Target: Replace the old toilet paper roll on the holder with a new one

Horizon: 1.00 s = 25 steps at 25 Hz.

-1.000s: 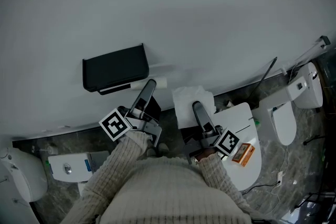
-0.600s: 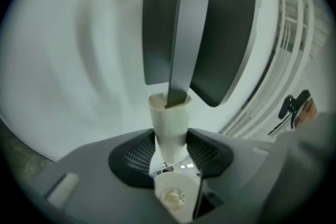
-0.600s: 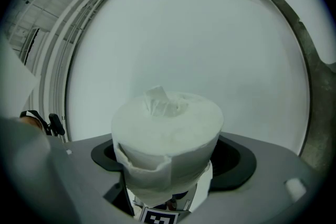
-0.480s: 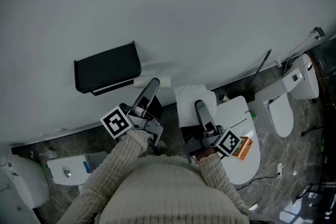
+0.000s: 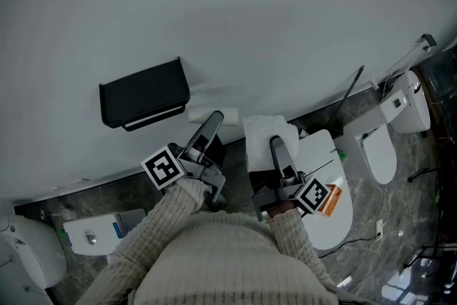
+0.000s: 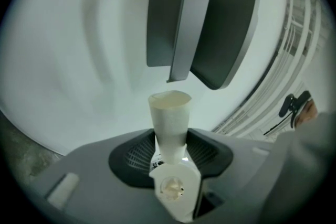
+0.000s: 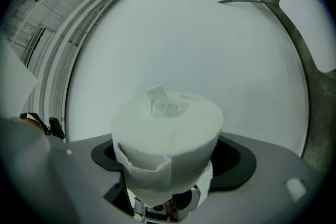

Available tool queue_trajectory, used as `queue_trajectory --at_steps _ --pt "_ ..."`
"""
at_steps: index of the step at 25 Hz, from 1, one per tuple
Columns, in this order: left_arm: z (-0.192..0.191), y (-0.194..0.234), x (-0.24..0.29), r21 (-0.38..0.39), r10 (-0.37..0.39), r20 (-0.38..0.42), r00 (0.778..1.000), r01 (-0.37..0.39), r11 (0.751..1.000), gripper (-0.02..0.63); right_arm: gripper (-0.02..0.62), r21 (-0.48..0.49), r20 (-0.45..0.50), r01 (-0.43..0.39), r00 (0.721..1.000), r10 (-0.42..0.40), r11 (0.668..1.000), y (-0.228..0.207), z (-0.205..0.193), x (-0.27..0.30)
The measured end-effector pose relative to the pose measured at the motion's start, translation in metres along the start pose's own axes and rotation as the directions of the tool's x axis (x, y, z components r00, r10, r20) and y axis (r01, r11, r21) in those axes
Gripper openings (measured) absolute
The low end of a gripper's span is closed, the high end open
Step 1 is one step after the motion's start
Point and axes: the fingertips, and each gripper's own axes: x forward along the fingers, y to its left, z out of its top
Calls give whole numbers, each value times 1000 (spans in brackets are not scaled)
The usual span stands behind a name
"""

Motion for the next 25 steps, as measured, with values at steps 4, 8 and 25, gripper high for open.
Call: queue_trajectory --at_steps 4,8,25 --pt "-5 0 -5 -4 13 -13 1000 -13 1000 173 437 5 12 -3 1000 3 1000 1 3 0" --pt "-5 2 -18 -2 31 -4 1000 -31 1000 173 437 19 6 -9 1000 9 1000 0 -1 4" --pt "32 3 -86 22 101 152 983 -106 994 173 437 50 -85 -56 995 60 997 3 -48 59"
